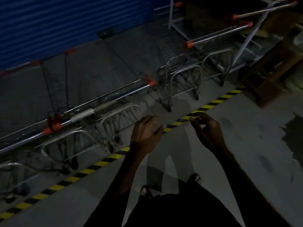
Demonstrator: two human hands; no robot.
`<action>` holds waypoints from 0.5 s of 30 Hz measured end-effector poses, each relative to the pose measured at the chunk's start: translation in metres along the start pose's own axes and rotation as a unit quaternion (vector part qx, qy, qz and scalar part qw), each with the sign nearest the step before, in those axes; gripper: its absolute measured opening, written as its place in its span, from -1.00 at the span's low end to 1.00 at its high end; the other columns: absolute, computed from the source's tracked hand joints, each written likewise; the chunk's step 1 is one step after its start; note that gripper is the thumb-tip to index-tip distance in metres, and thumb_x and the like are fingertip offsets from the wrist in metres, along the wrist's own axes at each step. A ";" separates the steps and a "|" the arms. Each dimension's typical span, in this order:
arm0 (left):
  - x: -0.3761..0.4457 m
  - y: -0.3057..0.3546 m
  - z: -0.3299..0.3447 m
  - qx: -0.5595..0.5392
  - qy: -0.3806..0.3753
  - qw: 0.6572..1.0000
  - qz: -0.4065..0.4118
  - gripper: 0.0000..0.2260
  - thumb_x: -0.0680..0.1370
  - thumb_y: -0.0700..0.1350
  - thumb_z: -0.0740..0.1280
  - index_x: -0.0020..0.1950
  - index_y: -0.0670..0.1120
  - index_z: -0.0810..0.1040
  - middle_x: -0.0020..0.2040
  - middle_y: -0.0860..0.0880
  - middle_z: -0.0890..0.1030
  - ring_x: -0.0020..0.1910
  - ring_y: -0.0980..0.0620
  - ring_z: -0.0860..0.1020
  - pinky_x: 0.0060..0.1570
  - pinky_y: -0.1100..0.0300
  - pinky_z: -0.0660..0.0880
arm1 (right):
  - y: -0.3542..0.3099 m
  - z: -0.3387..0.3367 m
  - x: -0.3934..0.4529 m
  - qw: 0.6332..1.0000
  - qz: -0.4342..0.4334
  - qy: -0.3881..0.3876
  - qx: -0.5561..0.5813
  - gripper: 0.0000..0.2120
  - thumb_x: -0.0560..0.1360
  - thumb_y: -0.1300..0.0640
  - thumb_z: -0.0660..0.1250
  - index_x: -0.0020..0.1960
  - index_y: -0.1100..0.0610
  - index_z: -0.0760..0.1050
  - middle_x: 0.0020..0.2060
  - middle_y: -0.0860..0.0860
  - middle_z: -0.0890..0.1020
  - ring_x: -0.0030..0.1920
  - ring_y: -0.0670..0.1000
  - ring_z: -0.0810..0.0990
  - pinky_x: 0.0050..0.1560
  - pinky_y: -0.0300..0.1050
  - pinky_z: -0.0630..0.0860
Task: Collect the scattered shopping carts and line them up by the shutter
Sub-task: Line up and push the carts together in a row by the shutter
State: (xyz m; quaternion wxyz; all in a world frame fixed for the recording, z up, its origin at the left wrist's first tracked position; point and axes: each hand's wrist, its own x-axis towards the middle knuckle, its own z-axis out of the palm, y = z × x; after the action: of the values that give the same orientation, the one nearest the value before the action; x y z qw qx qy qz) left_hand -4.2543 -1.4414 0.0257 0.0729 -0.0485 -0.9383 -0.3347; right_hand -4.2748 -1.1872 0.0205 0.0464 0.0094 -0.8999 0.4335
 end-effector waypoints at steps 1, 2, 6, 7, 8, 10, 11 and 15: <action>0.010 0.013 0.010 -0.003 0.003 1.000 0.013 -0.69 0.62 0.11 0.34 0.19 -0.07 0.66 0.06 -0.04 0.66 0.05 -0.09 0.60 0.04 -0.05 0.56 | 0.009 -0.011 0.005 1.000 0.008 0.003 0.007 -0.52 0.60 -0.27 0.29 0.20 0.12 0.63 -0.01 0.04 0.72 0.01 0.05 0.69 -0.14 -0.06 0.53; 0.021 0.027 0.021 -0.011 0.005 1.000 0.022 -0.71 0.62 0.09 0.36 0.19 -0.07 0.66 0.06 -0.03 0.66 0.05 -0.07 0.61 0.05 -0.04 0.57 | 0.018 -0.023 0.011 1.000 0.020 0.006 0.015 -0.51 0.60 -0.27 0.29 0.24 0.11 0.62 -0.03 0.02 0.71 0.02 0.04 0.69 -0.14 -0.08 0.53; 0.062 0.088 0.071 -0.030 -0.007 0.998 0.047 -0.77 0.60 0.08 0.41 0.14 -0.03 0.65 -0.01 0.06 0.62 0.01 -0.01 0.60 0.02 -0.01 0.56 | 0.058 -0.078 0.038 0.996 0.067 0.030 0.055 -0.56 0.61 -0.25 0.32 0.33 0.01 0.58 -0.09 -0.10 0.67 -0.01 0.00 0.67 -0.01 0.05 0.61; 0.072 0.102 0.084 -0.029 -0.014 0.998 0.057 -0.78 0.60 0.08 0.41 0.12 -0.03 0.65 -0.01 0.06 0.62 0.00 -0.02 0.60 0.01 -0.01 0.57 | 0.069 -0.092 0.044 0.995 0.074 0.036 0.055 -0.55 0.60 -0.27 0.32 0.33 0.00 0.58 -0.09 -0.11 0.67 -0.02 0.00 0.67 0.01 0.09 0.61; 0.083 0.115 0.098 -0.027 -0.023 0.997 0.066 -0.78 0.60 0.08 0.42 0.12 -0.04 0.65 -0.01 0.05 0.62 0.00 -0.02 0.60 0.00 -0.03 0.57 | 0.079 -0.106 0.051 0.995 0.078 0.041 0.053 -0.54 0.59 -0.29 0.31 0.32 0.00 0.58 -0.09 -0.11 0.67 -0.03 0.00 0.66 0.02 0.12 0.61; 0.103 0.142 0.124 -0.026 -0.032 0.996 0.078 -0.79 0.60 0.07 0.44 0.12 -0.04 0.64 -0.01 0.04 0.63 -0.03 -0.03 0.61 -0.03 -0.05 0.59 | 0.100 -0.132 0.064 0.994 0.084 0.049 0.046 -0.56 0.60 -0.29 0.31 0.29 0.00 0.60 -0.08 -0.13 0.68 -0.06 -0.03 0.66 0.00 0.14 0.62; 0.113 0.154 0.136 -0.029 -0.031 0.996 0.081 -0.78 0.59 0.07 0.43 0.12 -0.04 0.64 -0.01 0.04 0.64 -0.05 -0.03 0.61 -0.05 -0.05 0.60 | 0.111 -0.144 0.069 0.994 0.086 0.052 0.043 -0.58 0.61 -0.27 0.32 0.25 0.01 0.60 -0.09 -0.13 0.68 -0.07 -0.04 0.66 -0.01 0.15 0.62; 0.146 0.196 0.177 -0.039 -0.036 0.996 0.075 -0.79 0.61 0.08 0.42 0.14 -0.01 0.63 0.02 0.05 0.63 -0.02 -0.03 0.60 -0.02 -0.06 0.59 | 0.146 -0.187 0.092 0.995 0.087 0.048 0.021 -0.61 0.61 -0.26 0.31 0.18 0.03 0.60 -0.11 -0.13 0.67 -0.06 -0.01 0.67 -0.05 0.14 0.62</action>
State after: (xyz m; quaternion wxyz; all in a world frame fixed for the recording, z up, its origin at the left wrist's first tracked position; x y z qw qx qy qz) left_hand -4.3886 -1.1718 0.0368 0.0619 -0.1335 -0.9202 -0.3627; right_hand -4.3609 -0.9484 0.0312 0.0516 -0.0887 -0.8847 0.4548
